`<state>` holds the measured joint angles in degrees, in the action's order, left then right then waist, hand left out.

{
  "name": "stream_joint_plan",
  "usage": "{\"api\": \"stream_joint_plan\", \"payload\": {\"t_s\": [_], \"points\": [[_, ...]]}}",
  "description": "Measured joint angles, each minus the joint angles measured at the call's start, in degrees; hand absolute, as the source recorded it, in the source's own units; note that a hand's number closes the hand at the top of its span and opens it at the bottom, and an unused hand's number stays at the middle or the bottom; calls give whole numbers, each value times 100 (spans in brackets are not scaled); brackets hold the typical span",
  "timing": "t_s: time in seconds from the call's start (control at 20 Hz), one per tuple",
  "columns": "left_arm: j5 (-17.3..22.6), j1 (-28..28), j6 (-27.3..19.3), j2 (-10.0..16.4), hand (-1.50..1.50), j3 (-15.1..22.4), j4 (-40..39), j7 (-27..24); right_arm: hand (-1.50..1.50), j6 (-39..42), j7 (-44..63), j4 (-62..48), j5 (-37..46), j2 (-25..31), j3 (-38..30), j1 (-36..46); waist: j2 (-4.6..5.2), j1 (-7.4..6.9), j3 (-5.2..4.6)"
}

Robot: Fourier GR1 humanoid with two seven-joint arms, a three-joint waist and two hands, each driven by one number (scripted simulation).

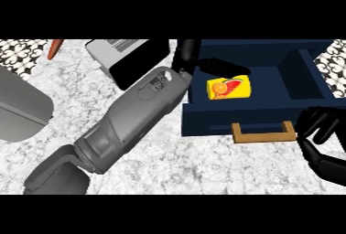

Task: Pick up the cup, place it into the drawer and close the drawer

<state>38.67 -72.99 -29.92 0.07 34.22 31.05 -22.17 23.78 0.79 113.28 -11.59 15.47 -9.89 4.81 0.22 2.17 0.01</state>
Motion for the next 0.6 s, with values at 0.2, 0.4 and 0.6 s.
{"api": "stream_joint_plan", "payload": {"t_s": [0.2, 0.4, 0.6], "points": [[54, 30, 98, 212, -150, -270, 252, 149, 150, 209, 124, 176, 255, 277, 40, -150, -27, -125, -2], [47, 328, 167, 657, -150, -380, 829, 418, 150, 160, 54, 285, 896, 335, 164, -338, -58, -247, -2], [27, 743, 156, 1046, -150, -466, 1544, 716, 150, -67, 108, 252, 1633, 236, 466, -303, -63, -319, -3]]}}
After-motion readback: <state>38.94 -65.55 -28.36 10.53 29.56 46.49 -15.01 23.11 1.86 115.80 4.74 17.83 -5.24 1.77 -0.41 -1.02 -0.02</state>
